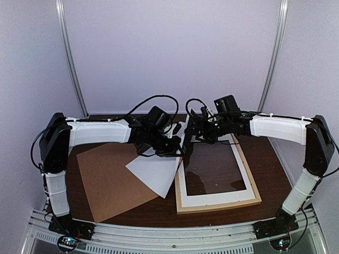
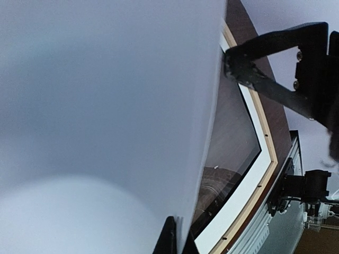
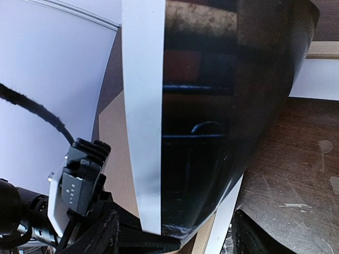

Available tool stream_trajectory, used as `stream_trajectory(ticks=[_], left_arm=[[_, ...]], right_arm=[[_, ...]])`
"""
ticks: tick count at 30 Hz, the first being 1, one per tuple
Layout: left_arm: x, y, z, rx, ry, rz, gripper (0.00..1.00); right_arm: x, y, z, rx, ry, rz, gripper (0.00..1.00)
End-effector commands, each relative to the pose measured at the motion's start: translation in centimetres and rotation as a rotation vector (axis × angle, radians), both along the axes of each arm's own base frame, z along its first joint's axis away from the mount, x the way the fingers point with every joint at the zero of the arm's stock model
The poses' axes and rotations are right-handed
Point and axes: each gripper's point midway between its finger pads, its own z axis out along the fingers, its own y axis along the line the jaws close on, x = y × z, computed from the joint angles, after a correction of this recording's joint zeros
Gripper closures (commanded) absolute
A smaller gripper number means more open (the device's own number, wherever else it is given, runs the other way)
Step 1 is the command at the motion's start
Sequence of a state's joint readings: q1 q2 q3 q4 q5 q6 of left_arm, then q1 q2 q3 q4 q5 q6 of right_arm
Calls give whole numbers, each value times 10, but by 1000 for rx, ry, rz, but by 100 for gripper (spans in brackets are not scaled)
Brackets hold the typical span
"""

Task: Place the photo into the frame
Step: Turn over the photo, then pass from the left arm to the right

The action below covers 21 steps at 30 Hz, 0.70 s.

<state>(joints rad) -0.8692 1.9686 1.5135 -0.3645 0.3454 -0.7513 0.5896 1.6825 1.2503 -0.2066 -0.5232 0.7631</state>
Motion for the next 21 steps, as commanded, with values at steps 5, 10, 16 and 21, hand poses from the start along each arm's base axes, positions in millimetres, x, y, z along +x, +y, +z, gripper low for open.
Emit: stream_trajectory(ticks=[5, 10, 16, 21], left_arm=[[-8, -19, -1, -67, 2, -22, 100], [-10, -23, -5, -74, 0, -26, 100], [-14, -29, -16, -62, 6, -37, 97], [-17, -33, -23, -56, 8, -44, 94]], right_arm=[[2, 12, -4, -6, -4, 18, 25], [1, 11, -15, -48, 13, 13, 23], [2, 8, -24, -126, 13, -3, 23], [3, -2, -30, -236, -2, -33, 23]])
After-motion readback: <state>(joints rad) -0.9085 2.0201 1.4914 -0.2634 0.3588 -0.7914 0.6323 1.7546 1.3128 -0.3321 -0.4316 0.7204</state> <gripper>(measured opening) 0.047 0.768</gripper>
